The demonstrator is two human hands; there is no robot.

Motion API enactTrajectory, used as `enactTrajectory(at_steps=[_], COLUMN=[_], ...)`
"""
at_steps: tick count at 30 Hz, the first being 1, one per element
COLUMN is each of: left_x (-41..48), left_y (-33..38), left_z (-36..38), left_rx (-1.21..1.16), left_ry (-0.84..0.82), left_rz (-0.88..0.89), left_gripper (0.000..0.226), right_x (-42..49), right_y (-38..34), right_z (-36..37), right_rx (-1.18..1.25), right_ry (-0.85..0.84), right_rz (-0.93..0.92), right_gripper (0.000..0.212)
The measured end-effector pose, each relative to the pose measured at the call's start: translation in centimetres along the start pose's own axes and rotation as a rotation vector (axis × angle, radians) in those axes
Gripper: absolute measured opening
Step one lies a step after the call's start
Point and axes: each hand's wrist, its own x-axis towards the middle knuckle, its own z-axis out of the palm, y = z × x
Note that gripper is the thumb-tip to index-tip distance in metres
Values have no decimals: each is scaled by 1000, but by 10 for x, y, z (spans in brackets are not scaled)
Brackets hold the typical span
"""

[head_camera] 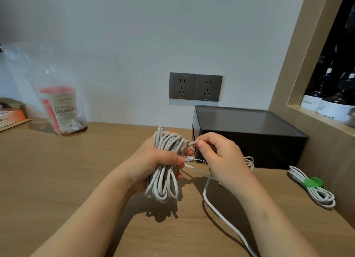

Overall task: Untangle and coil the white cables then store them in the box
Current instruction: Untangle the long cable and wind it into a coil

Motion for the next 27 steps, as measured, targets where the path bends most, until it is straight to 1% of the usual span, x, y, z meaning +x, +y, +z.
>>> enactTrajectory(at_steps=[3, 7, 13, 15, 17, 24, 27], left_x=[-1, 0, 0, -1, -1, 1, 1], left_y=[1, 1, 0, 0, -2, -5, -4], left_z=[1, 1, 3, 6, 9, 12, 9], left_rx=[-1, 100, 240, 355, 406, 353, 309], left_ry=[-5, -13, 115, 153, 189, 217, 206], left_rz=[-18, 7, -8, 32, 96, 155, 148], left_gripper=[31, 36, 43, 43, 43, 46, 43], right_x=[0, 0, 0, 0, 0, -1, -1], right_y=[0, 1, 2, 2, 1, 1, -1], right_z=[1, 3, 7, 7, 8, 8, 4], right_rx=[-14, -57, -96, -84, -57, -2, 161], right_ry=[15, 49, 96, 107, 124, 126, 113], right_rz=[-20, -53, -96, -92, -80, -46, -13], right_gripper=[13, 11, 12, 12, 12, 11, 13])
